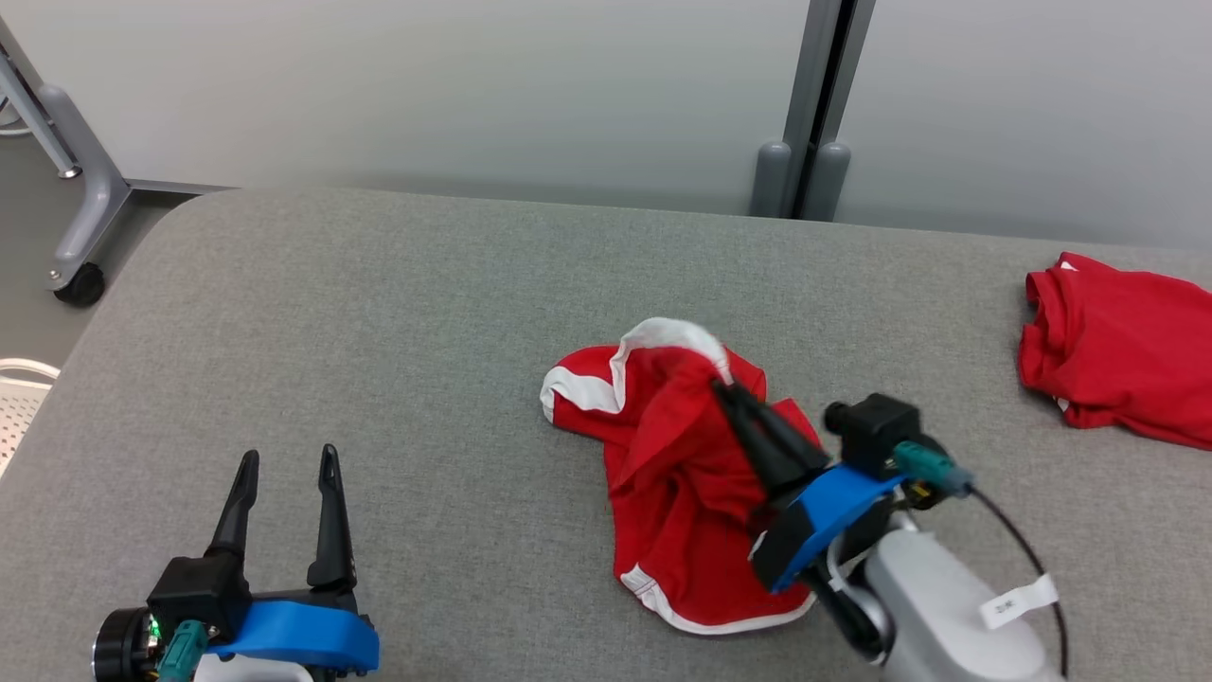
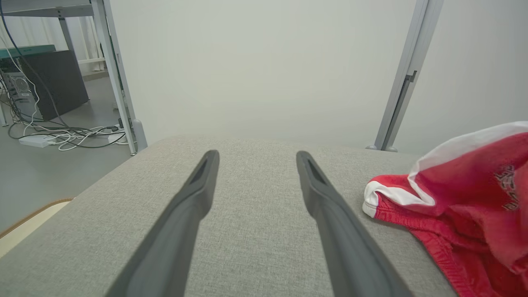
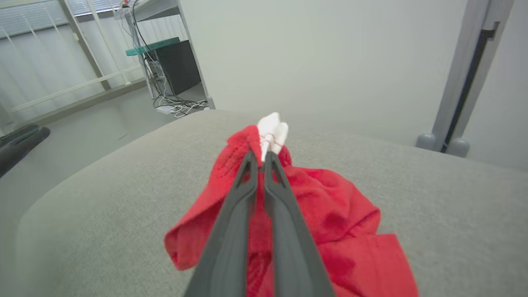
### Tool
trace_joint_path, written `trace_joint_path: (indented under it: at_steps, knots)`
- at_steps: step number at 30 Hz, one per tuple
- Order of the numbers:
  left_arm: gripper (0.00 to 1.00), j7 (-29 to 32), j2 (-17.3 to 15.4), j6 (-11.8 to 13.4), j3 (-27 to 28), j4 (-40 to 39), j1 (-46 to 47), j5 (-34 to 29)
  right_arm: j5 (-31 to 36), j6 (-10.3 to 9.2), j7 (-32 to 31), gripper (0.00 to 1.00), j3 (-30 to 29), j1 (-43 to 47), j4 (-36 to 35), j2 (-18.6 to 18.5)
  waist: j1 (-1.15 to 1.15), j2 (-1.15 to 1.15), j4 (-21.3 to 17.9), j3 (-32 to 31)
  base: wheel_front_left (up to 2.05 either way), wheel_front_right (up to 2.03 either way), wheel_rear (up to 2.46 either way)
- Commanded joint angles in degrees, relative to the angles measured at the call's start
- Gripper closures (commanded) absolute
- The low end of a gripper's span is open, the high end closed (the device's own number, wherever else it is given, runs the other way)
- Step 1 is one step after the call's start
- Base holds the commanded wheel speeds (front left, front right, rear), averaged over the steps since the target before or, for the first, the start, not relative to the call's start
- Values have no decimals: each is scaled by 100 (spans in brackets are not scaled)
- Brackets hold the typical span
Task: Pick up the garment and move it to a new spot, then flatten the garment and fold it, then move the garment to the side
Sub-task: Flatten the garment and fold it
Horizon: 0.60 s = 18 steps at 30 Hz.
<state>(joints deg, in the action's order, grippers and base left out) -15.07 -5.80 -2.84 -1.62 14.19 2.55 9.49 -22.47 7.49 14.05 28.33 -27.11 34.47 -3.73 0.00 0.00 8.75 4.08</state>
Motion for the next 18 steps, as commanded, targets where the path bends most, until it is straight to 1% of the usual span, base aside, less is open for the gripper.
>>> trace_joint_path:
  at_steps: [1, 5, 9, 14, 15, 16, 18]
  knots:
    - [0, -13, -2, -11, 22, -18, 46, -34, 51, 1, 34, 100, -123, -84, 62, -122, 0, 0, -15, 2, 0, 0, 0]
    - [0, -13, 27, -24, 18, -28, 102, -53, 181, 2, 78, 100, -829, -280, 370, -460, 0, 0, -49, 47, 0, 0, 0]
    - [0, -13, 48, -82, 6, 10, 170, -75, 369, 2, 98, 100, -1445, -499, 903, -806, 0, 0, -24, 108, 0, 0, 0]
    - [0, -13, 93, -105, -8, 17, 249, -111, 608, 2, 114, 100, -1865, -749, 1642, -966, 0, 0, 33, 177, 0, 0, 0]
    - [0, -13, 101, -104, 1, 15, 252, -118, 672, 1, 117, 66, -1908, -785, 1784, -979, 0, 0, 36, 188, 0, 0, 0]
    - [0, -13, 108, -107, 9, 18, 246, -123, 740, 1, 117, 0, -1937, -817, 1915, -973, 0, 0, 37, 196, 0, 0, 0]
    - [0, -13, 119, -115, 19, 23, 236, -135, 804, 2, 119, 0, -2069, -919, 1936, -917, 0, 0, 28, 208, 0, 0, 0]
